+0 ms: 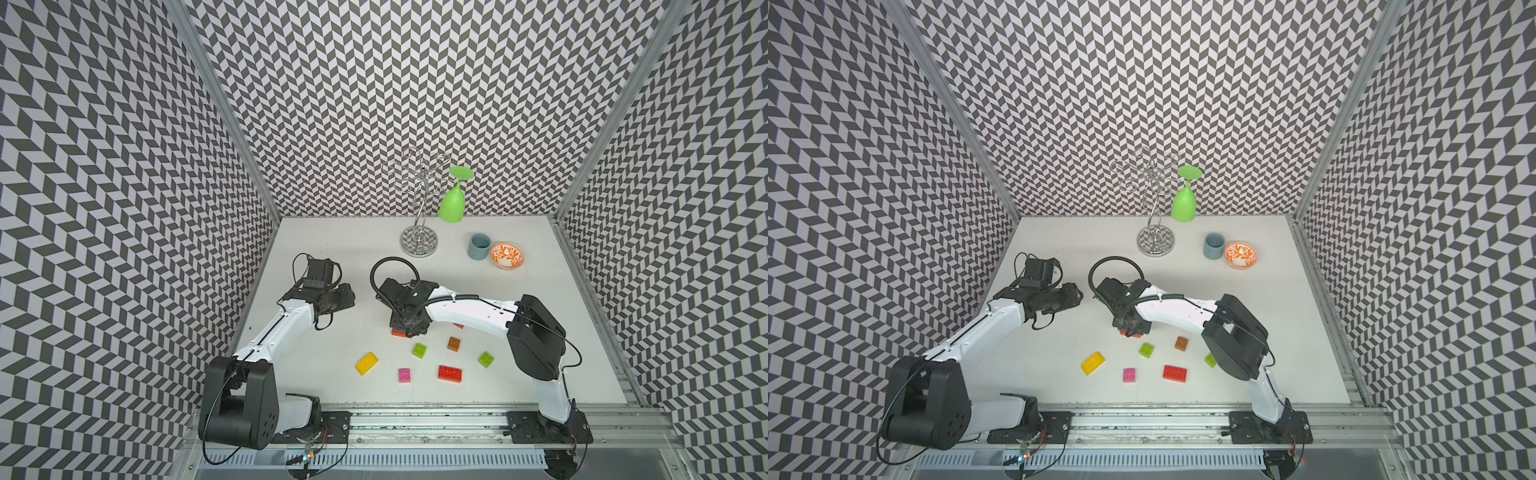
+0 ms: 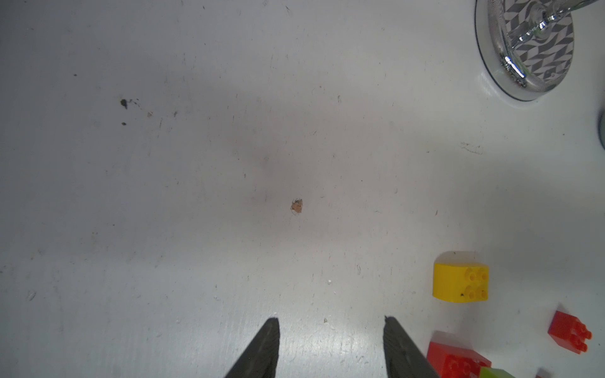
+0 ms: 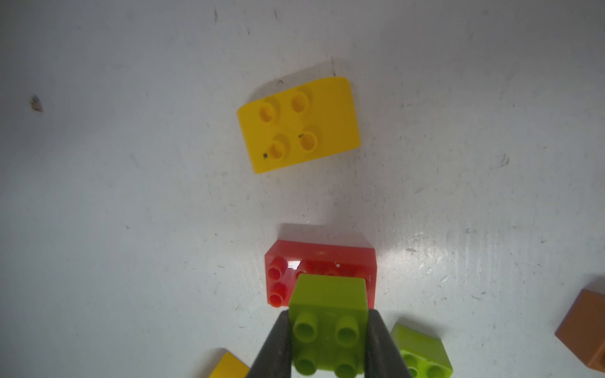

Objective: Assemble the letter s with lego
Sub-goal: Assemble the lego brick with the lego brick.

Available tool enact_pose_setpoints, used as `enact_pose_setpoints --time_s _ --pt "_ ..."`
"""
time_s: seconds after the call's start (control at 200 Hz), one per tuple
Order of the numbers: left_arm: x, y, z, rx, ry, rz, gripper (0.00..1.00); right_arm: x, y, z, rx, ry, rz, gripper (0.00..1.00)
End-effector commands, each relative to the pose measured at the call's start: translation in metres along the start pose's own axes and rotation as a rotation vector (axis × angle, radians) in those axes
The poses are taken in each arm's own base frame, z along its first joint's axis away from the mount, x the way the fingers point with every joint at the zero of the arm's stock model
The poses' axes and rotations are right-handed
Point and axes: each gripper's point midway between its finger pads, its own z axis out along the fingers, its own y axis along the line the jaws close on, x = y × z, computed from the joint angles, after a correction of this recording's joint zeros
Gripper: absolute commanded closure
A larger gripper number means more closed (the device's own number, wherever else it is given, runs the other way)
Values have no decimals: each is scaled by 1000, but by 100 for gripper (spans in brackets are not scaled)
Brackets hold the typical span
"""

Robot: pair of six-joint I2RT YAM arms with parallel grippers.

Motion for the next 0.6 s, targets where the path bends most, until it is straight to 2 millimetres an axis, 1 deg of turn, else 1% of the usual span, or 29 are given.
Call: enact_pose_setpoints --time_s 0.0,0.26,0.591 --pt "-4 -3 -5 24 -26 2 47 -2 -1 0 29 -6 36 98" --pt "-4 -3 -5 29 -27 0 47 -2 -6 4 55 -16 39 98" --pt "-5 -2 -6 30 -29 -5 48 5 -9 22 81 20 21 100"
